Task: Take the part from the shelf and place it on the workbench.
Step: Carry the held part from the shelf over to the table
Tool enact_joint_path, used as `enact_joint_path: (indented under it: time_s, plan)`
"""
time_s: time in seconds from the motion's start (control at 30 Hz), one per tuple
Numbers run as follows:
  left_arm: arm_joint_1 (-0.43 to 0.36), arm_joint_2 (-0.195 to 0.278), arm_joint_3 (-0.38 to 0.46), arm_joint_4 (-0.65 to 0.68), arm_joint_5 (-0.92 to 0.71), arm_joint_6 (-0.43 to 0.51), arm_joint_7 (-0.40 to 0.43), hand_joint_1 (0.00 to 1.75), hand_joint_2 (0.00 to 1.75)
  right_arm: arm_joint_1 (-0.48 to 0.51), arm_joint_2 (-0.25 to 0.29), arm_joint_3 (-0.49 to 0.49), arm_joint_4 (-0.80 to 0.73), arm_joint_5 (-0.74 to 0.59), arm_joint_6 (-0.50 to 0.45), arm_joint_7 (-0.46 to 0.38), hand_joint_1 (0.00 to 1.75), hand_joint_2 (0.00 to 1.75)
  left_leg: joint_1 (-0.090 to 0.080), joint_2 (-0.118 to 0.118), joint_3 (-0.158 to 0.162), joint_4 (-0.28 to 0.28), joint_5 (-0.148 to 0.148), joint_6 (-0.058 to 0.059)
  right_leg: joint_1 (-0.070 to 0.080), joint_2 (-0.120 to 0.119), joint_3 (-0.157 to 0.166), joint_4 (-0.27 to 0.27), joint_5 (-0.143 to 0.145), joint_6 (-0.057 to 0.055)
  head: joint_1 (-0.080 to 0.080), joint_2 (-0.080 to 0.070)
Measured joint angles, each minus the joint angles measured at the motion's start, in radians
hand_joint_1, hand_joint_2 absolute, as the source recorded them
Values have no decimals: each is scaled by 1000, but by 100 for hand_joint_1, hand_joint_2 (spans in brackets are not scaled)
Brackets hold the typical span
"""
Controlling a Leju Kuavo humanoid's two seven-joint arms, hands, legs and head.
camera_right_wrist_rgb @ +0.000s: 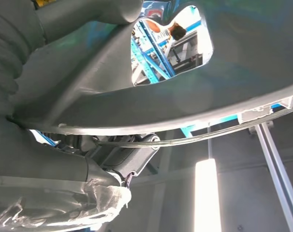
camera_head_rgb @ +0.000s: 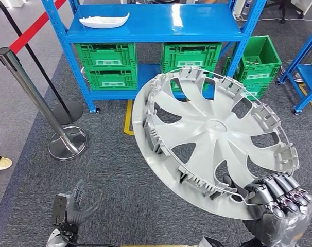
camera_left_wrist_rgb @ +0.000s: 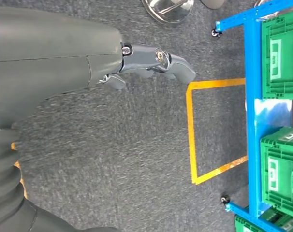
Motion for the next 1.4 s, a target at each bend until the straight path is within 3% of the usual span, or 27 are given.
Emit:
enact_joint_path:
  time_s: [0.07,0.1,0.17,0.2,0.23,0.3,0.33,0.37,0.4,0.43,0.5,0.57,0.6,0.67,0.7,0.77,0.83,0.87,0.9,0.93,1.03,1.07,1.17,1.23,1.33,1.37,1.4]
  plan:
    - [-3,0,-2,0,0,0,0,0,175,-1,0,-2,-6,0,0,1,175,175,-1,-1,-10,-1,22,-9,4,1,82,-132,-37,-8,0,0]
    - [-4,0,-3,0,0,0,0,0,175,0,0,-4,-9,0,0,2,175,175,0,-2,-13,-4,34,-15,6,2,92,-159,-44,-13,1,0]
    - [-4,0,-5,3,-1,0,0,0,175,0,0,-6,-13,4,0,8,175,175,2,-2,-21,-6,38,-27,6,2,71,-161,-26,-30,3,0]
    - [-3,1,-6,5,-2,1,0,0,175,1,0,-7,-15,7,0,12,175,175,3,-3,-29,7,13,-34,4,1,61,-161,-13,-39,1,0]
    - [-3,1,-7,6,-3,1,0,0,175,2,0,-8,-16,10,0,16,175,175,4,-3,-41,43,-34,-39,2,1,48,-162,0,-48,-2,0]
    - [-5,1,-13,8,-5,1,0,0,175,7,0,-10,-20,14,0,23,175,175,5,-3,-68,164,-142,-47,2,2,20,-161,26,-56,-7,0]
    - [-7,1,-17,9,-8,0,0,0,175,10,0,-11,-23,17,0,27,175,175,6,-3,-81,233,-171,-50,2,4,3,-160,38,-56,-7,0]
    - [-8,1,-21,11,-9,0,0,0,175,15,0,-12,-26,20,0,32,175,175,6,-3,-84,282,-169,-52,2,5,-13,-159,51,-55,-7,0]
    - [-9,1,-25,12,-12,-1,0,0,175,19,0,-13,-29,24,0,37,175,175,7,-3,-76,302,-145,-52,2,8,-28,-157,61,-53,-7,0]
    - [-10,1,-29,14,-14,-2,0,0,175,25,0,-15,-34,28,0,44,175,175,7,-4,-54,290,-112,-51,2,12,-42,-155,71,-50,-7,0]
    - [-16,1,-37,17,-19,-5,0,0,175,35,0,-17,-45,34,0,54,175,175,8,-19,40,169,-78,-44,3,20,-66,-148,87,-43,-7,0]
    - [-22,1,-45,21,-23,-8,0,0,175,42,0,-17,-56,37,0,59,175,175,9,-39,130,32,-104,-34,6,29,-83,-139,102,-35,-6,0]
    - [-25,2,-48,22,-23,-8,0,0,175,44,0,-18,-61,37,0,59,175,175,8,-44,150,-3,-118,-29,6,34,-90,-137,110,-30,-6,0]
    - [-28,0,-52,27,-23,-8,0,0,175,50,0,-18,-69,38,0,61,175,175,9,-33,146,-16,-118,-16,4,42,-103,-134,121,-19,-6,0]
    - [-29,-1,-54,28,-23,-8,0,0,175,54,0,-19,-72,40,0,63,175,175,9,-26,141,-16,-112,-8,3,38,-113,-123,113,-13,-4,0]
    - [-31,-2,-58,31,-27,-8,0,0,175,58,0,-20,-77,45,0,69,175,175,11,-11,129,-17,-99,5,1,19,-152,-37,52,-3,-1,0]
    - [-32,-2,-65,35,-33,-7,0,0,175,64,0,-20,-81,51,0,78,175,175,11,4,115,-16,-88,10,-1,7,-200,104,-26,6,1,0]
    - [-33,-2,-69,38,-37,-6,0,0,175,68,0,-20,-84,54,0,83,175,175,10,12,109,-15,-84,9,-1,5,-211,152,-46,9,1,0]
    - [-33,-2,-74,41,-40,-4,0,0,175,72,0,-21,-87,58,0,89,175,175,10,19,104,-13,-80,8,-1,4,-206,166,-50,10,1,0]
    - [-35,-3,-78,44,-43,-2,0,0,175,77,0,-21,-91,62,0,95,175,175,10,27,100,-12,-78,6,-2,1,-177,136,-36,11,2,0]
    - [-45,-5,-91,56,-52,2,0,0,175,93,0,-21,-112,80,0,117,175,175,6,46,93,-3,-75,-3,0,-34,-38,-74,23,8,1,0]
    - [-49,-5,-96,60,-55,3,0,0,175,99,0,-21,-121,85,0,124,175,175,3,51,90,0,-74,-8,1,-43,-16,-112,28,3,1,0]
    - [-59,-8,-108,73,-63,4,0,0,175,119,0,-21,-142,101,-1,142,175,175,0,64,84,5,-71,-23,2,-30,-19,-124,32,-18,0,0]
    - [-64,-10,-116,80,-66,4,0,0,175,130,0,-21,-155,111,-1,152,175,175,2,46,70,33,-98,-33,-1,-17,-27,-125,40,-33,-1,0]
    - [-69,-10,-126,93,-73,4,0,0,175,142,0,-21,-172,123,-1,163,175,175,4,9,-9,211,-199,-41,-4,4,-43,-126,52,-48,-2,0]
    - [-69,-11,-128,98,-75,4,0,0,175,146,0,-21,-176,127,-1,166,175,175,4,6,-35,270,-220,-40,-3,13,-48,-125,55,-49,-2,0]
    - [-69,-12,-130,103,-76,4,0,0,175,152,0,-21,-181,131,-1,170,175,175,4,5,-47,299,-222,-39,-3,23,-51,-125,58,-48,-2,0]
